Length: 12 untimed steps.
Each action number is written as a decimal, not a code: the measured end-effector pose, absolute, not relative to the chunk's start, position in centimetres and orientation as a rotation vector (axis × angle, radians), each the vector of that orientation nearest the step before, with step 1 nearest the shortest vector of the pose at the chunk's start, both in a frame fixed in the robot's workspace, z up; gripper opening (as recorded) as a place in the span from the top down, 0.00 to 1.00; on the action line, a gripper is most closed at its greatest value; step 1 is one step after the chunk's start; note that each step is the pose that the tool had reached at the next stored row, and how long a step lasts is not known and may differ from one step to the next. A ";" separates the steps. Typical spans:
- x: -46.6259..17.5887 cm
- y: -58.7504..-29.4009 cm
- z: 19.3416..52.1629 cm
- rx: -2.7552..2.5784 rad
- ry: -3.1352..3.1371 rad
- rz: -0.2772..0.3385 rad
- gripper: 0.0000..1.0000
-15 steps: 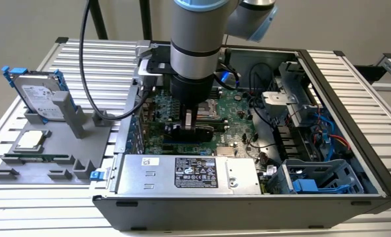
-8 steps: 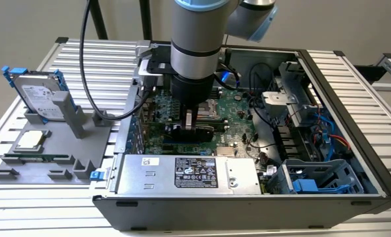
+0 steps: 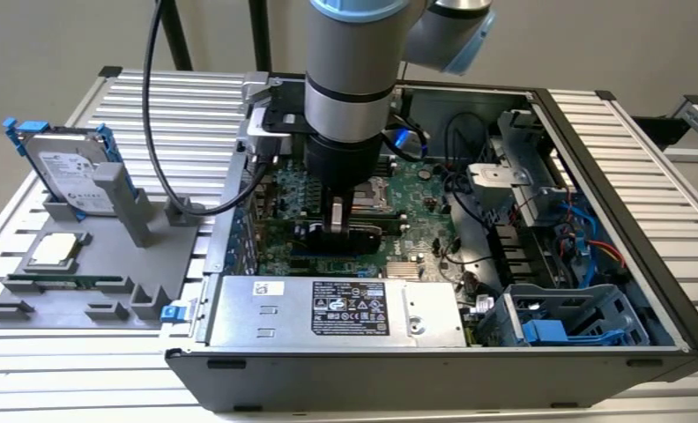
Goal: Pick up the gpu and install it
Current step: 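Insert the gpu into the slot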
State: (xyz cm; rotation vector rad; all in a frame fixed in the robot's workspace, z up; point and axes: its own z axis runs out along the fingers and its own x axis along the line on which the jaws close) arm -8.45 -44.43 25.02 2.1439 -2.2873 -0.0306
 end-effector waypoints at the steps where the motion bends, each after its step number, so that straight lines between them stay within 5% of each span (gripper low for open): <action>1: -8.4 -44.4 24.9 2.144 -2.287 -0.031 1.00; 12: -8.4 -44.4 24.7 2.144 -2.287 -0.030 1.00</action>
